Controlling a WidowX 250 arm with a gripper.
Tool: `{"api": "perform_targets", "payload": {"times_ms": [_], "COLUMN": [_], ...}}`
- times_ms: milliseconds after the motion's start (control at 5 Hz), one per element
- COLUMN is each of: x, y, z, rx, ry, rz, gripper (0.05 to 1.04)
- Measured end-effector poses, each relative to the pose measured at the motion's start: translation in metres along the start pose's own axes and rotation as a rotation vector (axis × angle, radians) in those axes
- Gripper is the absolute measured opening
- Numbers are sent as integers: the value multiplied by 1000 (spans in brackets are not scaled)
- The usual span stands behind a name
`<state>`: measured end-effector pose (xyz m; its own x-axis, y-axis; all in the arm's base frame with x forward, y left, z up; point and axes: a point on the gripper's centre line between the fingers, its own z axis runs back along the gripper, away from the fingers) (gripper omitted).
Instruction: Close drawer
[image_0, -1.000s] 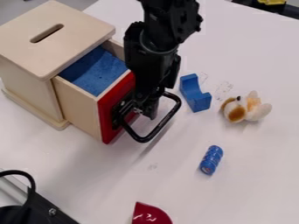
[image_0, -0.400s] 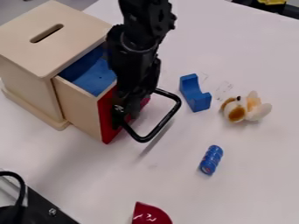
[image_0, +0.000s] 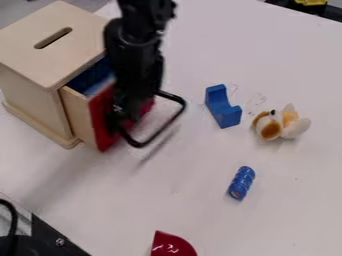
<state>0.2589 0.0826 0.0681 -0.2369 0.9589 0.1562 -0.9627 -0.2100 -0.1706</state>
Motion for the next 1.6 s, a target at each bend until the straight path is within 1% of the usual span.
{"api": "perform_targets", "payload": {"times_ms": [200,400,600,1000,1200,1400,1600], "x": [23,31,37,35,21,-8,-15], "y": [-2,1,-2,-2,-7,-5,-4], "z": [0,-4,-10,-9,12,23,34], "rx": [5,26,42,46,-17,-37,-55], "ry": [-12,-12,-13,-10,13,55,92], "rz": [70,86,74,71,57,-8,-10], "gripper": [1000,1000,1000,1000,1000,1000,1000]}}
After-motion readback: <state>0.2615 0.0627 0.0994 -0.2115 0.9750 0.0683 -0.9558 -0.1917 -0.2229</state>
